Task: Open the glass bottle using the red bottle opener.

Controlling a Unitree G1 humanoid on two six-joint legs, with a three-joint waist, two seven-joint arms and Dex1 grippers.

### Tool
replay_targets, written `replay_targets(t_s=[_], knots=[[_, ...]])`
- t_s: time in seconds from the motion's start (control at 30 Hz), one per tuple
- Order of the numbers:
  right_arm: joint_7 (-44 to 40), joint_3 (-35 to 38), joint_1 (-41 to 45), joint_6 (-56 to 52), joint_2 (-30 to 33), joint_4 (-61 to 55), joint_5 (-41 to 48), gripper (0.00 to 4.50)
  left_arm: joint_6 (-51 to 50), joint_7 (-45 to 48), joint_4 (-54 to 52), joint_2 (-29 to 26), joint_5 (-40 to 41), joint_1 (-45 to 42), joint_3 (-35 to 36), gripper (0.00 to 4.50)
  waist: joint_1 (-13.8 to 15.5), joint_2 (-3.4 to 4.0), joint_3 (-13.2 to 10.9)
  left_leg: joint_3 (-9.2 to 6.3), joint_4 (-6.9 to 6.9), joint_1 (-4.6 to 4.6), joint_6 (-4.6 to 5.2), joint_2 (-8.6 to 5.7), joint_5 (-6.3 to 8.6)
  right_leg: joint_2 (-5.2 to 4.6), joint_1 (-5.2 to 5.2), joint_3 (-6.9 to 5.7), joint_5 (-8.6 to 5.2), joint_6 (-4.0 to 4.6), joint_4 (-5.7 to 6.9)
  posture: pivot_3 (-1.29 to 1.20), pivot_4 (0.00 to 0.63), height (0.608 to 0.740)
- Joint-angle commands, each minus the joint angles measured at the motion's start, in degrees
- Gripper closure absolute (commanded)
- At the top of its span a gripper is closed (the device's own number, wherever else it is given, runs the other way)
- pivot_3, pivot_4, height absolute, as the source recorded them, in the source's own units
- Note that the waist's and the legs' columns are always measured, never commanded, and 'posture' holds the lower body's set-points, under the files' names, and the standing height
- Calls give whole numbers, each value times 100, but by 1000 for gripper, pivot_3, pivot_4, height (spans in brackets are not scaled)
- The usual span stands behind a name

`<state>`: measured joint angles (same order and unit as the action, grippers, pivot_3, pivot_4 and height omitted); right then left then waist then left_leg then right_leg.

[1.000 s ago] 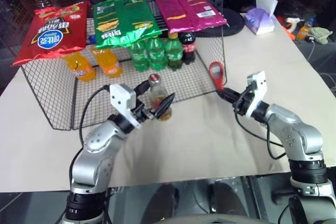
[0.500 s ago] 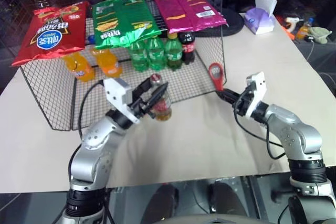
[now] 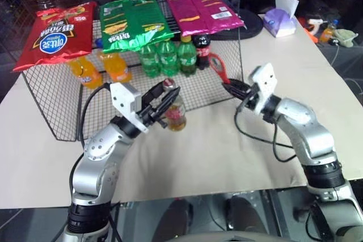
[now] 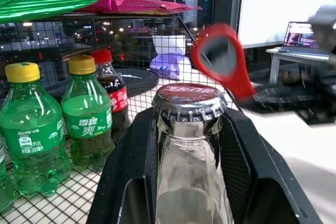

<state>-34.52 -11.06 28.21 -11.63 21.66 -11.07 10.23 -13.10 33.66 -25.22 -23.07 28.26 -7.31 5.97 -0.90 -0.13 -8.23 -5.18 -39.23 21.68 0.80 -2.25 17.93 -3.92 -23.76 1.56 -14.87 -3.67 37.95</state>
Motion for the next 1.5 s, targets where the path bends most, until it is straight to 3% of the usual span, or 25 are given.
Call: replay_targets(t_s=[0.03,0.27,0.6,0.9,1.13,1.5], knots=[[237,-559,54,1488,-197,240,-991,4500,11,66,93,9,-71,49,-143,3433,11,-2,1,-2,0,0,0,1,0,0,0,-1,0,0,0,0,150,740],[1086,-1094,363,3432,-368,1110,-2654,4500,-39,157,164,-10,5,70,-178,3433,11,-2,1,-1,-5,-2,-2,-4,-1,-3,2,0,0,0,1,0,150,740],[2081,-1217,628,4466,-356,2025,-3967,4500,-93,227,237,22,58,30,-203,3433,8,0,3,2,-4,-9,-5,-3,-3,0,8,2,0,0,2,0,150,740],[2223,-1477,693,4862,-599,2659,-4119,4500,-80,261,288,17,32,46,-237,3433,0,1,6,6,0,-32,-5,-3,-3,1,29,7,0,1,2,0,150,740],[2151,-1559,722,5030,-607,2995,-4211,4500,-80,264,303,28,7,44,-246,3433,-9,2,6,11,17,-108,-4,0,-2,8,93,14,-2,3,-4,0,150,740],[2414,-1359,894,4926,-504,3150,-4430,4500,-81,262,285,42,-12,73,-252,3433,-10,3,7,10,17,-115,-4,4,-2,8,99,16,-2,3,-3,0,150,740]])
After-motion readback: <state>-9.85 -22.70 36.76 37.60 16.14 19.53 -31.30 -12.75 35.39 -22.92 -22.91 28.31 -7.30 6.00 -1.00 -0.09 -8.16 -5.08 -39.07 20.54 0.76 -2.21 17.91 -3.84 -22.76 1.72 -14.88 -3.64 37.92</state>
